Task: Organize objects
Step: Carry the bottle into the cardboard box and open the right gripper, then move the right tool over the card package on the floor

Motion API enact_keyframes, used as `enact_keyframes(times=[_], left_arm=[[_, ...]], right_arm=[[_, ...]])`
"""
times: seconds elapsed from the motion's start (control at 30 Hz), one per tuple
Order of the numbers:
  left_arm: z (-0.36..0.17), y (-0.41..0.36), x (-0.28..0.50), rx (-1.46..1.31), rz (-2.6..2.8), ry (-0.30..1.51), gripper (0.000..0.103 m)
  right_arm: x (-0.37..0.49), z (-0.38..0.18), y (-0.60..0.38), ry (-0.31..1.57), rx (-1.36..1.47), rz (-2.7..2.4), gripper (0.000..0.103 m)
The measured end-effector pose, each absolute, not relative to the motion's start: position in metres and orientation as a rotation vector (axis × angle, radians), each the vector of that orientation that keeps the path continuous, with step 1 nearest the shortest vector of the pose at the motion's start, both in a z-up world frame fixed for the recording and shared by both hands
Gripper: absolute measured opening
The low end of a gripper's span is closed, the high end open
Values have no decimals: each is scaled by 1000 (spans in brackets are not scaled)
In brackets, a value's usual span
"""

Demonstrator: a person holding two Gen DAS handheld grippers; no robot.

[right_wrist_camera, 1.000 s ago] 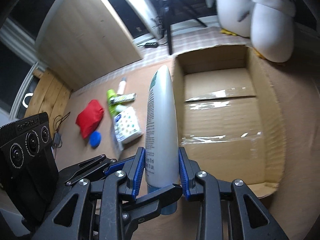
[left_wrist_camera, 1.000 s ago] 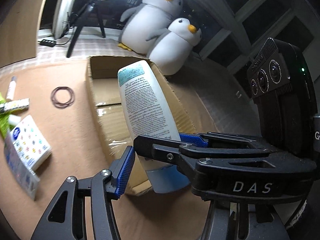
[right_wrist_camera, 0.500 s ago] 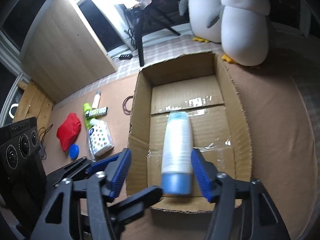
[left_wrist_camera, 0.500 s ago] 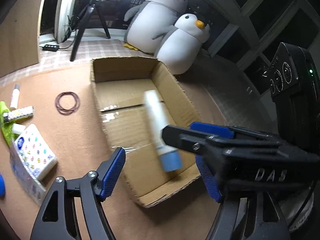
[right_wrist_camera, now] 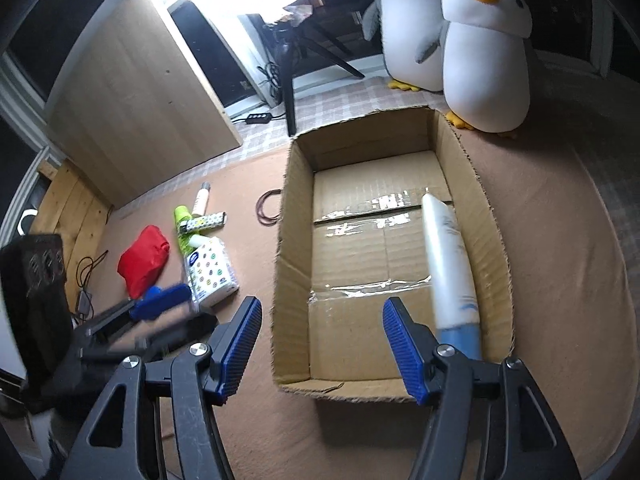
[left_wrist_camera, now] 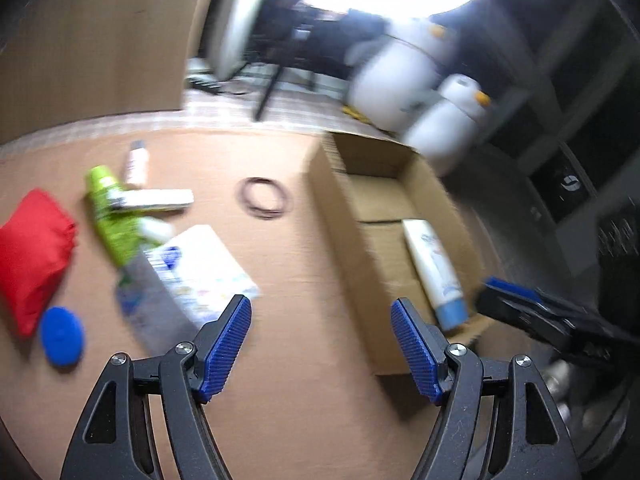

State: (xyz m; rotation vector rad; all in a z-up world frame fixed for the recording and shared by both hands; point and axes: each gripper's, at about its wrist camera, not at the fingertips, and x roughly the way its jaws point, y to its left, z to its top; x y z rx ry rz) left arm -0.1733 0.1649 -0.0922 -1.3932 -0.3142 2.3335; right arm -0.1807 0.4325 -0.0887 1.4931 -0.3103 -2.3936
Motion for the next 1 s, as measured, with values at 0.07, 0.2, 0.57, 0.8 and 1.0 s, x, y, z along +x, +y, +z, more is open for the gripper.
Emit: enact_keyframes(times=[0.07,0.2,0.57,0.8,1.0], left_arm=[[-96,146,-178,-1421,2365,-344,76],[-101,112,-188,-1460,2408,-380,76],[-128,70,-223,-1557,2434,-483,75],[-140,67,-242,-1567,2420,-498,57],[-150,66,-254,-1584,2397,-508,56]], right_arm=[[-174,-87,429,-306,1481,-2400,60],[-159,-85,421,-310,1453,-2402,61],[-126,-98,415,-440,1472,-2356,61],[-116,-105,420,-481,1505,-2355,61],[-109,-105,425,-488,1521,-2369,61]])
